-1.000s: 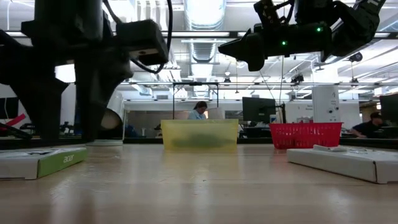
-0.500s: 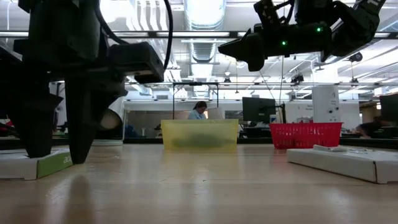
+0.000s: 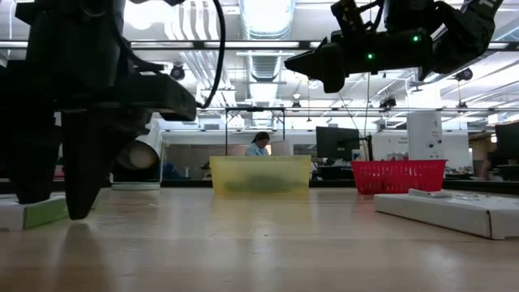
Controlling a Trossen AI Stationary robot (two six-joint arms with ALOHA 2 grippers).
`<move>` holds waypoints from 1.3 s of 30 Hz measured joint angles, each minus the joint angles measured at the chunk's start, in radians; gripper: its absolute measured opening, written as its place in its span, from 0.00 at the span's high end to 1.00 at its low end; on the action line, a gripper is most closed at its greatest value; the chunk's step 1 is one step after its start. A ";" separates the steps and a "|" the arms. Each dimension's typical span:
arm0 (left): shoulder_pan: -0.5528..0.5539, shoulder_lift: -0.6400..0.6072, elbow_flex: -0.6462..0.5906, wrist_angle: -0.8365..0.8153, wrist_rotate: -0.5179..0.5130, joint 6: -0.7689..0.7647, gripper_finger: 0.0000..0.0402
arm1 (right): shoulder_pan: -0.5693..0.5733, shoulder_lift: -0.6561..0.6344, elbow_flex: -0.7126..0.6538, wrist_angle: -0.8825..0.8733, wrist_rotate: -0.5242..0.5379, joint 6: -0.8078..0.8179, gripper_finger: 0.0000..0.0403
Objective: Pick and place items into bin
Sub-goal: Put the left white card reader box into the black bin
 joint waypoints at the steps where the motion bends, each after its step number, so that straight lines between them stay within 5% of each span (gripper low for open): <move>1: 0.003 0.000 0.000 -0.007 -0.003 0.000 0.63 | 0.000 0.000 0.000 0.000 0.000 0.000 0.86; 7: 0.007 0.001 -0.002 -0.009 -0.016 0.000 0.67 | 0.000 0.000 0.000 0.000 0.000 0.000 0.86; 16: 0.009 0.002 -0.003 -0.004 0.019 0.126 0.97 | 0.000 0.000 0.000 0.000 0.000 0.000 0.86; 27: 0.019 -0.008 0.074 -0.003 0.059 0.333 1.00 | 0.000 0.000 0.000 0.000 0.000 0.000 0.86; 39: 0.011 -0.015 0.276 -0.158 0.148 0.940 1.00 | 0.000 0.000 0.000 0.000 0.000 0.000 0.86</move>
